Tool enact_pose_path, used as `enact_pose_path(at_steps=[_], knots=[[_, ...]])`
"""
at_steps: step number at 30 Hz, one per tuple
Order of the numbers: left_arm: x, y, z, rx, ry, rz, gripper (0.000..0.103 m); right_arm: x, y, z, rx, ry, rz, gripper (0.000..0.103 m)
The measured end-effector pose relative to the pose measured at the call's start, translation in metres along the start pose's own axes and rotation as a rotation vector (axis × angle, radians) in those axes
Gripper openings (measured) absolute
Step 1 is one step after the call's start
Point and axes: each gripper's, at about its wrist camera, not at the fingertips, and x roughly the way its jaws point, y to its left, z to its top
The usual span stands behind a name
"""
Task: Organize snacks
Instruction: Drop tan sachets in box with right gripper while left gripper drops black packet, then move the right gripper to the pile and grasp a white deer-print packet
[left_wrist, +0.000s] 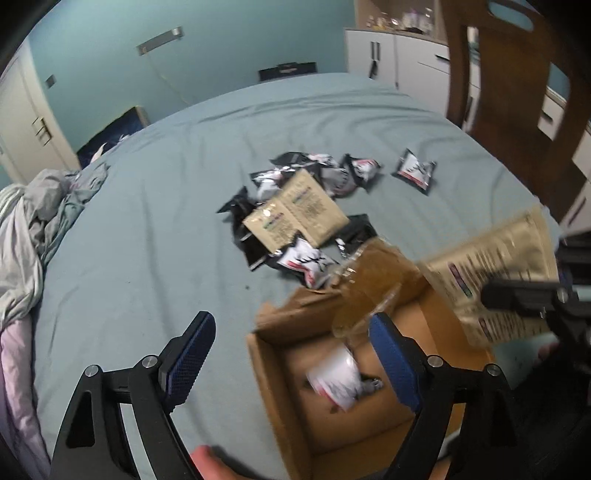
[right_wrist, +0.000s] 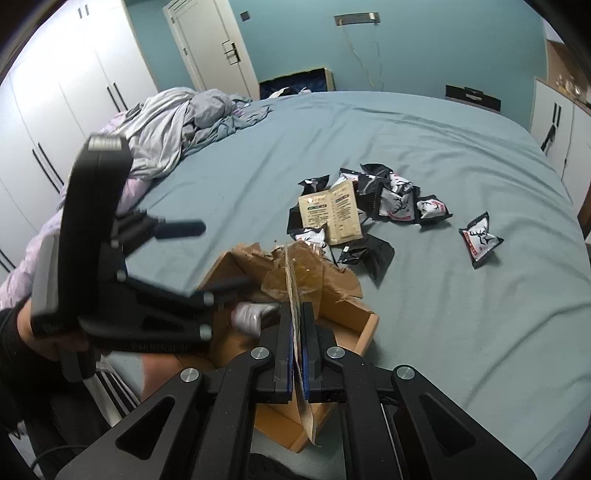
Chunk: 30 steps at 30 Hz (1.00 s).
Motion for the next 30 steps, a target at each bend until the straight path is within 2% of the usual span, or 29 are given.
enact_pose_path(at_steps=[10,15,21,24,26,28,30], knots=[[0.002,0.037,0.001,-0.168,0.000,0.053,0.087,0.001,0.020,-0.004,-0.089,0.002,-0.044,0.001],[0.004,0.039,0.000,-0.181,0.004,0.067,0.087,0.008,0.036,-0.006,-0.143,0.032,-0.058,0.002],[0.002,0.043,0.001,-0.205,-0.004,0.068,0.087,0.019,0.037,0.001,-0.123,0.084,-0.160,0.006],[0.004,0.045,0.001,-0.212,0.002,0.065,0.087,0.017,0.039,0.003,-0.106,0.071,-0.170,0.028],[0.004,0.045,0.001,-0.214,0.005,0.064,0.087,0.012,0.041,0.004,-0.098,0.042,-0.150,0.064],[0.004,0.046,0.001,-0.214,0.005,0.063,0.087,0.004,0.043,0.003,-0.099,-0.004,-0.142,0.075],[0.004,0.045,0.001,-0.213,0.004,0.062,0.087,-0.006,0.044,0.002,-0.105,-0.060,-0.141,0.075]])
